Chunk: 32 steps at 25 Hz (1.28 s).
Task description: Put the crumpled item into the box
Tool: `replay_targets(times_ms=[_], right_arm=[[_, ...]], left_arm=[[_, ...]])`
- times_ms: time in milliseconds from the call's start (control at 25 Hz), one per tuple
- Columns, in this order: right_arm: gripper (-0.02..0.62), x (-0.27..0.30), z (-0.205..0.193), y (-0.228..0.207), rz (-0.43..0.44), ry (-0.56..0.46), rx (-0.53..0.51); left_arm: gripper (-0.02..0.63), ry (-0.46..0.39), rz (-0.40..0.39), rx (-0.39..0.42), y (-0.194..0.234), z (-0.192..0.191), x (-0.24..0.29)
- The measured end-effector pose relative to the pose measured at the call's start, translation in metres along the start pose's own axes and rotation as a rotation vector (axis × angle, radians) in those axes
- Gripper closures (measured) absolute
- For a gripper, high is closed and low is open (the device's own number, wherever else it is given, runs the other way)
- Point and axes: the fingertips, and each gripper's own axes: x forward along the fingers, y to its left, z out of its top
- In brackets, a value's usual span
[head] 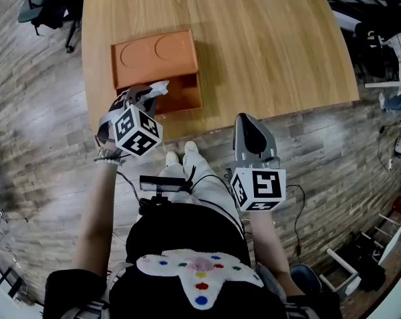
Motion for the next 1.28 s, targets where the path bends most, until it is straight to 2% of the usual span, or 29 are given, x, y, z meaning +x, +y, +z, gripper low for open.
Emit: replay_targets(times_ms=[120,320,640,960,1280], right_arm=[[0.586,0.000,-0.001,-0.002,-0.002,0.001,0.001],[0.586,0.002,-0.003,-0.006,0.000,0.006,0.004],[0.586,0.008,-0.002,0.002,0.018,0.009,0.000],[0.586,0.008,0.000,0.004,0.036,0.005,0.000],[0.586,0.011,0.008,0.011,0.063,-0.006,-0.015]], left_arm=[[0.551,0.017,-0.010,0.005,-0.002,-0.002,0.005],[0.471,0.015,-0.045,-0.015,-0.007,0.000,0.005],[0.402,-0.014,-0.075,-0.026,-0.006,0.005,-0.010],[0.390,-0.044,-0.081,-0.035,-0.016,0.012,-0.027],[0.390,-0.088,-0.054,-0.096,-0.014,0.013,-0.048]])
